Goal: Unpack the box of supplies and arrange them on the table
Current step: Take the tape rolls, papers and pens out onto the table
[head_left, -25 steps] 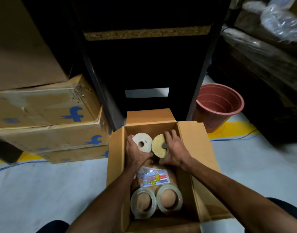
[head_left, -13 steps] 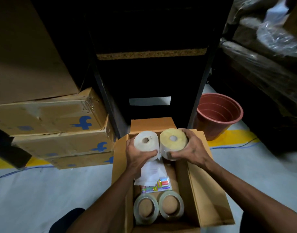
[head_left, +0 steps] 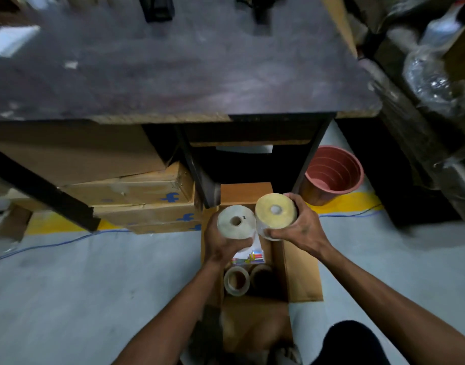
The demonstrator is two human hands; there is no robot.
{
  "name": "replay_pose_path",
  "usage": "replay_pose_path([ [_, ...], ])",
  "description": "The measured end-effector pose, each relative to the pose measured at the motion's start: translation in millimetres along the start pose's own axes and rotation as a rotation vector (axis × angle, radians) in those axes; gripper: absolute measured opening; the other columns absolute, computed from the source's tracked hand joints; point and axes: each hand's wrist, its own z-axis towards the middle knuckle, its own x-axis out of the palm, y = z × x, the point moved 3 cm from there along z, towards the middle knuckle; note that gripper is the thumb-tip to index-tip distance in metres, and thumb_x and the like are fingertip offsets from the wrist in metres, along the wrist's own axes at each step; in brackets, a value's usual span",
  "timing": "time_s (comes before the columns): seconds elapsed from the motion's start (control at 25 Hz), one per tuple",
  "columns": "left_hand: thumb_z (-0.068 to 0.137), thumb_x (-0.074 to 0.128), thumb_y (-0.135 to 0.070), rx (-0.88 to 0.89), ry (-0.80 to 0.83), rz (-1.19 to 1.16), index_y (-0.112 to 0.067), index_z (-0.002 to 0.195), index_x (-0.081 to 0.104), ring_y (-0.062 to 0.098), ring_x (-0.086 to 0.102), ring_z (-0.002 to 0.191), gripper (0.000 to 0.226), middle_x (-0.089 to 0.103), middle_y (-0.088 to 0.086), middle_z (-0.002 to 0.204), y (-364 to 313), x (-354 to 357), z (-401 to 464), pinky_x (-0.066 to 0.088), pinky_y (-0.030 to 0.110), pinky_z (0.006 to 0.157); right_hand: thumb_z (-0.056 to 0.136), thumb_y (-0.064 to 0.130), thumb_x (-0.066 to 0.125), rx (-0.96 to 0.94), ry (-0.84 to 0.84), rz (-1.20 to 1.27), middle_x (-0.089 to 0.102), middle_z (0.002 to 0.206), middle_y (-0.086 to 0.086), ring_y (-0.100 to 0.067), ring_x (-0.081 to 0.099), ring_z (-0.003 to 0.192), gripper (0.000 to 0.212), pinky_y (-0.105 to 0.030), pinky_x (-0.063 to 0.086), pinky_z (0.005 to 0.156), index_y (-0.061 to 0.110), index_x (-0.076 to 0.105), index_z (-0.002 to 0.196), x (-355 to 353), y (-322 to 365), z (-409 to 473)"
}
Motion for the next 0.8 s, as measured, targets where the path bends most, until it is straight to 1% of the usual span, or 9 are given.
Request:
replay_pose_path([
  [0.12, 0.035, 0.085, -0.054, -0.053, -0.045, 0.044, -0.031, 0.121, 0.055, 0.011, 0.061, 0.107, 0.094, 0.063, -0.011, 0.114, -64, -34, -20, 0.049, 0.018, 0.084, 0.045, 0.041, 0.098, 0.003, 0.048, 0.005, 0.065, 0.110, 0.015, -0.006, 0.063, 0.099, 0.091, -0.026, 0.055, 0.078, 0.035, 0.050, 0.122, -27, 60, -17],
  [0.2, 0.034, 0.084, -0.053, -0.068, -0.044, 0.048, -0.033, 0.119, 0.055, 0.010, 0.063, 0.104, 0.092, 0.063, -0.014, 0.109, -106, -52, -34, 0.049, 0.016, 0.081, 0.045, 0.041, 0.098, 0.007, 0.062, 0.012, 0.064, 0.112, 0.015, -0.005, 0.063, 0.100, 0.093, -0.024, 0.055, 0.079, 0.035, 0.050, 0.124, -45, 98, -30],
  [0.32, 0.035, 0.085, -0.052, -0.044, -0.051, 0.071, -0.030, 0.121, 0.055, 0.009, 0.063, 0.105, 0.094, 0.064, -0.012, 0.113, -165, -82, -49, 0.050, 0.017, 0.083, 0.046, 0.041, 0.098, -0.001, 0.061, 0.036, 0.062, 0.114, 0.015, -0.004, 0.062, 0.102, 0.094, -0.025, 0.056, 0.081, 0.037, 0.048, 0.125, -75, 158, -45],
  [0.4, 0.038, 0.086, -0.052, 0.001, -0.054, 0.088, -0.027, 0.123, 0.054, 0.008, 0.061, 0.107, 0.094, 0.063, -0.009, 0.116, -207, -101, -61, 0.050, 0.017, 0.086, 0.048, 0.040, 0.098, -0.028, 0.065, 0.045, 0.061, 0.117, 0.015, -0.004, 0.060, 0.104, 0.093, -0.021, 0.054, 0.082, 0.037, 0.047, 0.126, -96, 198, -54],
  [0.48, 0.040, 0.091, -0.044, 0.018, -0.057, 0.102, -0.026, 0.123, 0.053, 0.008, 0.060, 0.107, 0.093, 0.062, -0.008, 0.117, -248, -119, -71, 0.048, 0.011, 0.086, 0.049, 0.039, 0.098, -0.060, 0.062, 0.043, 0.059, 0.118, 0.014, -0.003, 0.059, 0.105, 0.094, -0.018, 0.051, 0.081, 0.036, 0.046, 0.127, -118, 235, -59],
  [0.56, 0.043, 0.097, -0.028, 0.026, -0.081, 0.111, -0.027, 0.122, 0.052, 0.008, 0.059, 0.106, 0.091, 0.061, -0.008, 0.115, -284, -136, -80, 0.043, 0.000, 0.080, 0.048, 0.041, 0.097, -0.089, 0.071, 0.037, 0.059, 0.118, 0.013, -0.003, 0.059, 0.105, 0.095, -0.021, 0.053, 0.082, 0.036, 0.046, 0.128, -137, 271, -64],
  [0.6, 0.044, 0.098, -0.024, 0.039, -0.094, 0.113, -0.027, 0.122, 0.052, 0.008, 0.059, 0.106, 0.091, 0.061, -0.008, 0.115, -299, -144, -83, 0.042, -0.002, 0.079, 0.048, 0.042, 0.097, -0.100, 0.074, 0.036, 0.059, 0.118, 0.013, -0.003, 0.059, 0.105, 0.096, -0.024, 0.054, 0.083, 0.036, 0.045, 0.129, -144, 284, -66],
  [0.72, 0.040, 0.094, -0.034, 0.042, -0.123, 0.104, -0.025, 0.124, 0.054, 0.006, 0.060, 0.105, 0.094, 0.062, -0.008, 0.117, -334, -163, -88, 0.045, 0.002, 0.078, 0.048, 0.044, 0.095, -0.131, 0.107, 0.056, 0.060, 0.118, 0.013, -0.007, 0.060, 0.105, 0.095, -0.032, 0.056, 0.085, 0.039, 0.045, 0.128, -158, 320, -65],
  [0.8, 0.038, 0.093, -0.036, 0.063, -0.152, 0.104, -0.023, 0.125, 0.056, -0.001, 0.061, 0.102, 0.095, 0.064, -0.008, 0.116, -352, -179, -90, 0.049, 0.007, 0.078, 0.050, 0.040, 0.096, -0.181, 0.123, 0.055, 0.060, 0.118, 0.013, -0.009, 0.061, 0.105, 0.093, -0.031, 0.055, 0.084, 0.038, 0.046, 0.129, -161, 339, -64],
])
